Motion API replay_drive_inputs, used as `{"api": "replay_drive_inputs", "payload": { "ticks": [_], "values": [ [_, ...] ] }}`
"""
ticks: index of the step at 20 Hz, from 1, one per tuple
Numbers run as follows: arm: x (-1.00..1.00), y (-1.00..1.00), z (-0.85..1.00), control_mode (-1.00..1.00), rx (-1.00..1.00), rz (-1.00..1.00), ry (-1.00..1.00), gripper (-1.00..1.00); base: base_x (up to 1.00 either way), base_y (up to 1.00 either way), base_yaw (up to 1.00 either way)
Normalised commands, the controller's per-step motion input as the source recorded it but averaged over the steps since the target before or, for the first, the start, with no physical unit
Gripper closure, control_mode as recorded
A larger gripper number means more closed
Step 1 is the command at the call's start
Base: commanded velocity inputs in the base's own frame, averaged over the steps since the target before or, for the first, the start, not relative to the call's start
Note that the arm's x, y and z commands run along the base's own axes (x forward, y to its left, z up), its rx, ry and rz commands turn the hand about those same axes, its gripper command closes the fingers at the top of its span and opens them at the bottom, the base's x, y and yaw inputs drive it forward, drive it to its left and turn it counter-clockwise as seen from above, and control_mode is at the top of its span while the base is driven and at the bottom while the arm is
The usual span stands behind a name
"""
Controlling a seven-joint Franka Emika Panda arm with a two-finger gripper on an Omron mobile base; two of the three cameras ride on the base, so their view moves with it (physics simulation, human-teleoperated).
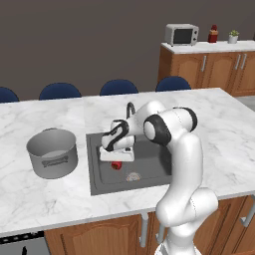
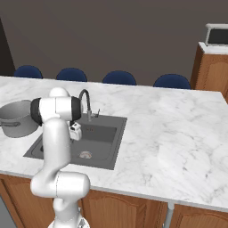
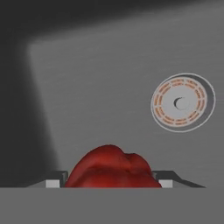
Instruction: Dump the bell pepper from the pot into the sink. Then turn on the water and wash the bell pepper. Then turn off the water and put the bell pepper back in the pot.
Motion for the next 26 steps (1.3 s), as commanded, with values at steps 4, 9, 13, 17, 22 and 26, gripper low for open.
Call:
{"api": "replay_drive_inputs", "payload": {
  "ticks": [4, 9, 13, 17, 22, 26],
  "values": [
    [0.0, 0.0, 0.29, -1.0, 0.0, 0.0, -0.09, 1.0, 0.0, 0.0, 0.0],
    [0.0, 0.0, 0.27, -1.0, 0.0, 0.0, -0.08, 1.0, 0.0, 0.0, 0.0],
    [0.0, 0.0, 0.3, -1.0, 0.0, 0.0, -0.08, 1.0, 0.0, 0.0, 0.0],
    [0.0, 0.0, 0.32, -1.0, 0.0, 0.0, -0.07, 1.0, 0.0, 0.0, 0.0],
    [0.0, 0.0, 0.32, -1.0, 0.0, 0.0, -0.08, 1.0, 0.0, 0.0, 0.0],
    [-0.03, 0.0, 0.33, -1.0, 0.0, 0.0, -0.08, 1.0, 0.0, 0.0, 0.0]
  ]
}}
